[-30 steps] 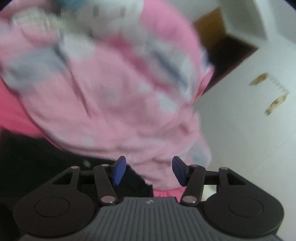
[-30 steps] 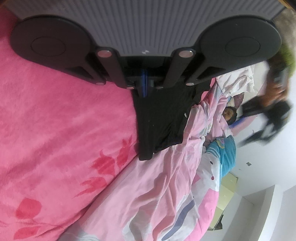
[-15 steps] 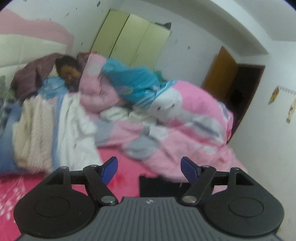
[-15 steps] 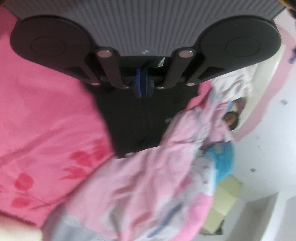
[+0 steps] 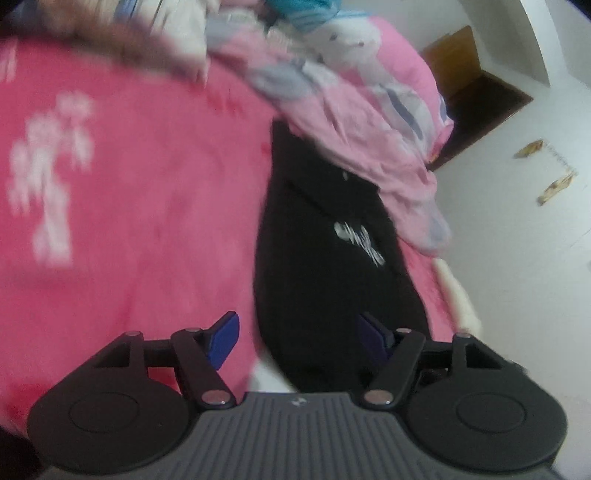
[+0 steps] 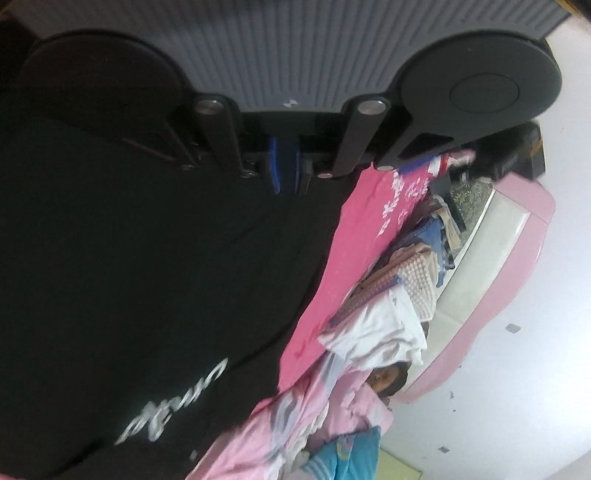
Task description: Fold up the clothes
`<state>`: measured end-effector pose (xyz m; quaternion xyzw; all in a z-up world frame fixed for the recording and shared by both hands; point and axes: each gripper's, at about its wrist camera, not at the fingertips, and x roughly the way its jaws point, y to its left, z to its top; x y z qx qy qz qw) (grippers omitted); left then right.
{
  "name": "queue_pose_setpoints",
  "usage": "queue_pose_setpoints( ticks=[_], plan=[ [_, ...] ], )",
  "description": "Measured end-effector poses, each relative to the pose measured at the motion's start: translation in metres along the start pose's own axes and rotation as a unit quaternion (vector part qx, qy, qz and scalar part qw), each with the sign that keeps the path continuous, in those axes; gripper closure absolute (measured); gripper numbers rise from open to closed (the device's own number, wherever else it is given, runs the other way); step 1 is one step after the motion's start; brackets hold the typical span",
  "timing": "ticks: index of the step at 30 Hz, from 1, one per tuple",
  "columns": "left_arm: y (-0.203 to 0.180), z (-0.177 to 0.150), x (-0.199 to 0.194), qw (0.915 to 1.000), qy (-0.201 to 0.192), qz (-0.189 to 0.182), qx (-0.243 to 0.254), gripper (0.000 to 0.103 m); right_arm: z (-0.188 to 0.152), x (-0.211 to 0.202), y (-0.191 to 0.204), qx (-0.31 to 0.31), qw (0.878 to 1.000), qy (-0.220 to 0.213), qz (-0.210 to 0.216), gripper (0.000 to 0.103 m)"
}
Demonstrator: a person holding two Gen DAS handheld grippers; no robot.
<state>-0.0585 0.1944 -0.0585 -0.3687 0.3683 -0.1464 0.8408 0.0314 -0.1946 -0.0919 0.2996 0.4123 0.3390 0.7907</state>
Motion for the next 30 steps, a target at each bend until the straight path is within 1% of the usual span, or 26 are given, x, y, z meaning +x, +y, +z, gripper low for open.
queue_pose_setpoints(
  ticks=[2,5,7,10,12,13,15,17,19,21,22,23,25,27,28,30],
  plan=[
    [0.012,-0.012,-0.001,0.9996,0.003,-0.02,-0.021,0.033,-0.011,0.022,0.009,-0.009,1.0,0.007,0.004,0.094],
    [0.026,-0.022,-0.005,0.9977,0.008,-0.054,-0.041,0.031,-0.037,0.04,0.032,-0.05,0.997,0.043,0.051,0.094],
    [0.034,-0.027,-0.005,0.996,0.015,-0.068,-0.055,0.03,-0.06,0.043,0.048,-0.09,0.99,0.075,0.073,0.094],
    [0.045,-0.033,-0.001,0.9949,0.028,-0.068,-0.069,0.03,-0.091,0.037,0.063,-0.141,0.981,0.112,0.079,0.094],
    [0.047,-0.034,0.003,0.9952,0.032,-0.066,-0.064,0.03,-0.104,0.022,0.065,-0.151,0.979,0.116,0.068,0.093],
    [0.046,-0.035,0.004,0.9958,0.032,-0.064,-0.057,0.03,-0.107,0.012,0.062,-0.145,0.982,0.11,0.061,0.093],
    [0.042,-0.035,0.006,0.997,0.033,-0.059,-0.039,0.03,-0.111,-0.012,0.052,-0.122,0.988,0.088,0.043,0.089],
    [0.036,-0.036,0.006,0.9981,0.034,-0.049,-0.013,0.03,-0.107,-0.043,0.038,-0.091,0.994,0.05,0.017,0.086],
    [0.028,-0.038,0.006,0.9985,0.036,-0.037,0.017,0.03,-0.1,-0.082,0.02,-0.055,0.998,-0.006,-0.016,0.082],
    [0.018,-0.04,0.007,0.9979,0.037,-0.024,0.047,0.031,-0.093,-0.125,-0.001,-0.012,0.996,-0.07,-0.048,0.077],
    [0.014,-0.041,0.008,0.9974,0.035,-0.017,0.06,0.031,-0.091,-0.147,-0.012,0.013,0.992,-0.106,-0.066,0.076],
    [0.01,-0.043,0.009,0.9969,0.033,-0.01,0.07,0.031,-0.089,-0.169,-0.023,0.038,0.985,-0.143,-0.085,0.074],
    [0.001,-0.046,0.012,0.9953,0.029,0.005,0.093,0.037,-0.086,-0.21,-0.045,0.091,0.966,-0.209,-0.12,0.069],
    [-0.009,-0.05,0.014,0.9916,0.027,0.031,0.123,0.049,-0.086,-0.245,-0.068,0.145,0.943,-0.258,-0.15,0.066],
    [-0.014,-0.052,0.015,0.9892,0.027,0.043,0.137,0.053,-0.085,-0.257,-0.078,0.161,0.934,-0.273,-0.162,0.065],
    [-0.022,-0.057,0.015,0.9839,0.029,0.064,0.164,0.068,-0.08,-0.268,-0.092,0.168,0.929,-0.277,-0.178,0.063]
  ],
)
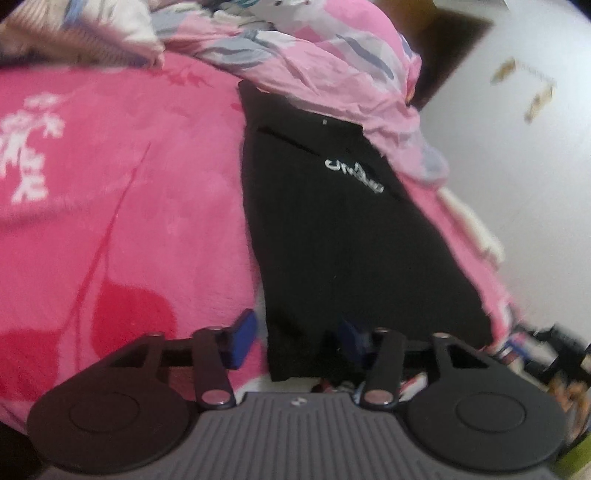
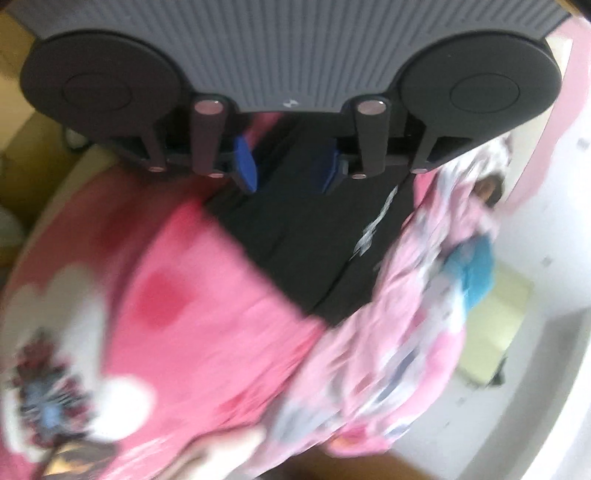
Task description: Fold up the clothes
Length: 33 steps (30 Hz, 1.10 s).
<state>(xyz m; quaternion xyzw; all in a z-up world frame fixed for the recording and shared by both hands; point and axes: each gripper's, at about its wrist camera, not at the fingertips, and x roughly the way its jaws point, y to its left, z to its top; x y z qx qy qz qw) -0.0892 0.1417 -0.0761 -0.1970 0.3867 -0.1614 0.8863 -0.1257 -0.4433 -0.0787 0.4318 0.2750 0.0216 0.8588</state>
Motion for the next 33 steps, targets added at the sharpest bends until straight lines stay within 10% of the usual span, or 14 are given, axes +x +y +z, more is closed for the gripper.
queue_pose_setpoints(
  ticks=[13,17,20,21,33],
  plan=[
    [-0.015,-0.004,0.004,0.9996,0.013,0.02,0.017,0.059,0.022,0.049,-0.018,-0.058,0.997,0.049,-0.032,0.062],
    [-0.02,-0.007,0.003,0.9985,0.008,0.045,0.031,0.078,0.011,0.05,-0.01,-0.083,0.993,0.072,-0.03,0.065],
    [-0.016,-0.006,0.003,0.999,0.009,0.042,0.007,0.095,0.008,0.052,-0.005,-0.105,0.991,0.075,-0.039,0.087],
    [-0.015,-0.005,0.002,0.9992,0.007,0.039,-0.003,0.096,0.008,0.052,-0.003,-0.11,0.99,0.075,-0.041,0.098],
    [-0.027,-0.016,-0.04,0.9996,0.006,0.004,-0.029,0.098,0.002,-0.009,0.019,-0.136,0.99,0.032,-0.03,0.101]
  ],
)
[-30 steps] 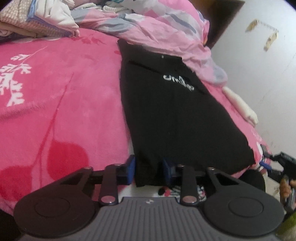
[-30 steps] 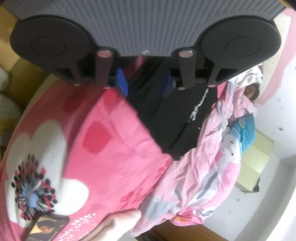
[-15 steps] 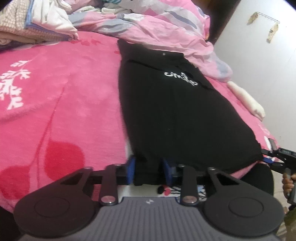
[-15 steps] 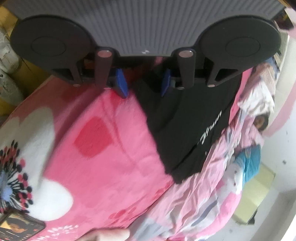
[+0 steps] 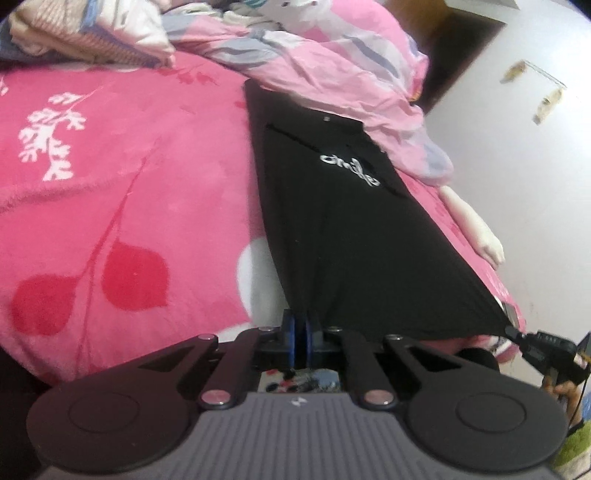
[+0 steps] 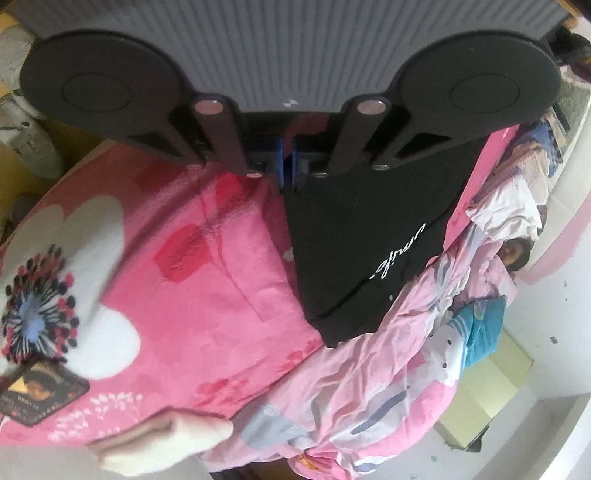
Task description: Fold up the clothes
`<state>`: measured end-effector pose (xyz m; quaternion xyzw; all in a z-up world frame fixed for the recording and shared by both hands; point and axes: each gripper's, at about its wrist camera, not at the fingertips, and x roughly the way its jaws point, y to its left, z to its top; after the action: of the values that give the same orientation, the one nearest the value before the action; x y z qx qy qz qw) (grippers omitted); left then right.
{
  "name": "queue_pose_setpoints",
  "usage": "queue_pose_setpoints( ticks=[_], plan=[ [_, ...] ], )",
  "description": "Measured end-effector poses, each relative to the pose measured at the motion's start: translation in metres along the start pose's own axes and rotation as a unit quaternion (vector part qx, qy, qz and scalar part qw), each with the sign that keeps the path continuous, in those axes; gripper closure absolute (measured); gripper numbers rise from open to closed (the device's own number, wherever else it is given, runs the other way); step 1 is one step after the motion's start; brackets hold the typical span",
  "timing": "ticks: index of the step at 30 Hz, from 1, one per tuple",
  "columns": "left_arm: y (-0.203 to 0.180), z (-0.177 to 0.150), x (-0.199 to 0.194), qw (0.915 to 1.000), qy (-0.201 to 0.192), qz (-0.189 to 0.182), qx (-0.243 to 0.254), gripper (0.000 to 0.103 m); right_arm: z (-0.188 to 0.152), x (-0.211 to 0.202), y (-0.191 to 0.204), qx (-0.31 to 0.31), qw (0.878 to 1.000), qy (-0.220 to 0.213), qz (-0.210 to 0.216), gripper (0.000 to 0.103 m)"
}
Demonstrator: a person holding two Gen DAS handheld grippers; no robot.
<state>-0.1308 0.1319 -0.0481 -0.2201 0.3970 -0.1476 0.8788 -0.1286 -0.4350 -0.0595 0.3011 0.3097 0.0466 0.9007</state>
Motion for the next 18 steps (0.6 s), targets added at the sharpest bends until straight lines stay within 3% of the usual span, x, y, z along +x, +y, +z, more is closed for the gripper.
queue_pose_setpoints(
  ticks=[11,18],
  plan=[
    [0.004,-0.015,-0.012,0.9993,0.031,-0.002,0.022,0.098,-0.008,-0.027,-0.005,-0.018,0.999,0.006,-0.027,0.101],
    [0.004,-0.021,0.028,0.9933,0.077,0.036,0.078,0.097,-0.007,0.015,-0.027,-0.02,0.995,0.071,-0.067,0.101]
  ],
)
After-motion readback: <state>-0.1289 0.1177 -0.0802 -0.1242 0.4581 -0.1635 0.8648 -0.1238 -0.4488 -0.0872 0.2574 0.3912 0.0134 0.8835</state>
